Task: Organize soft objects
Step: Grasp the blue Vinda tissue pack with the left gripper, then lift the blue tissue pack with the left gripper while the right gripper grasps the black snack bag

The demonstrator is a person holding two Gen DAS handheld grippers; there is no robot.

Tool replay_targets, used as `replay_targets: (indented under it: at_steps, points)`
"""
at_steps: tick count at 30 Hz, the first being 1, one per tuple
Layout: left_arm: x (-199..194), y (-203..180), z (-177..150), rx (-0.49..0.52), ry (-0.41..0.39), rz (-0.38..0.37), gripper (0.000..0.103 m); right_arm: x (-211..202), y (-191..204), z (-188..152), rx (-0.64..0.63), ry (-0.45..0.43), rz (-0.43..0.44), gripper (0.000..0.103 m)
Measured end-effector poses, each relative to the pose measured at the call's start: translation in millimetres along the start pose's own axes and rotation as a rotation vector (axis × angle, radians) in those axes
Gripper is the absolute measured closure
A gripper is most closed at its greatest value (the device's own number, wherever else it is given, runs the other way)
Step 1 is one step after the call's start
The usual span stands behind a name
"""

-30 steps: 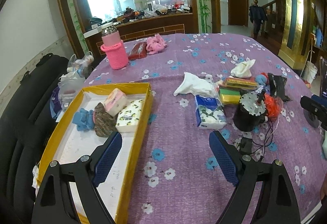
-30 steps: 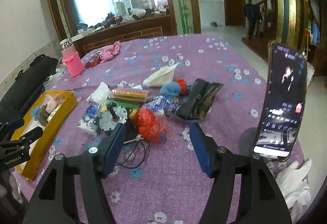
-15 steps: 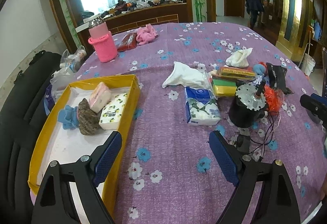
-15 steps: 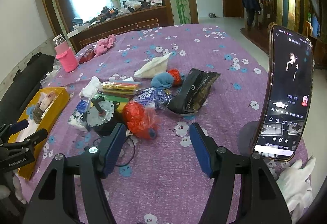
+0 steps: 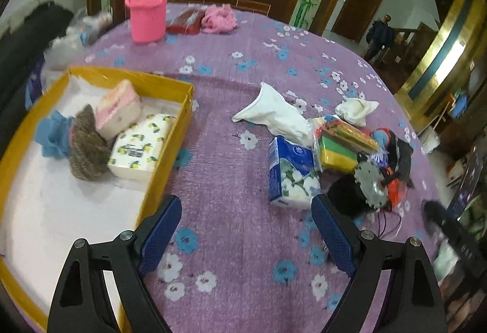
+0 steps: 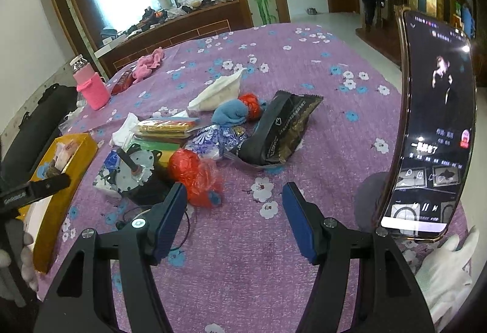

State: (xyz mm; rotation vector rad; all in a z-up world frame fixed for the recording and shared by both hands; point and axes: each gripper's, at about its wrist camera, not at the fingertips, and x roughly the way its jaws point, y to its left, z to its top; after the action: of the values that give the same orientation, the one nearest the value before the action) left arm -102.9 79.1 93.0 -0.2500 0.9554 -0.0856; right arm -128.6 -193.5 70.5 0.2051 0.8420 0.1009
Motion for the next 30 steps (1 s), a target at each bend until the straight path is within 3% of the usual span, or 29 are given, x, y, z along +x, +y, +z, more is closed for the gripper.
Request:
replay_targets:
  at_steps: [12, 13, 14, 15, 16, 23, 30]
  points:
    - [88, -50, 24, 0.188, 0.087, 0.055, 0.019, -3, 1, 4, -0.001, 0.012, -0.007, 0.039]
    - [93, -50, 24, 0.191, 0.091, 0.053, 0.025, -3, 1, 4, 0.0, 0.014, -0.007, 0.039]
    - [94, -50, 25, 0.187, 0.091, 0.033, 0.049, -2, 2, 4, 0.002, 0.016, -0.006, 0.039]
    - [92, -48, 25, 0.177, 0.093, -0.006, 0.06, -2, 2, 4, 0.001, 0.018, -0.006, 0.039]
    - [88, -46, 25, 0.168, 0.096, -0.044, 0.061, -1, 3, 5, -0.001, 0.022, -0.006, 0.039]
    - [53, -20, 14, 0.142, 0.062, -0.047, 0.06, 8, -6, 13, 0.08, 0.049, 0.034, 0.039]
    - [64, -12, 7, 0.108, 0.088, -0.04, 0.055, 27, -15, 40, 0.173, 0.07, -0.003, 0.039]
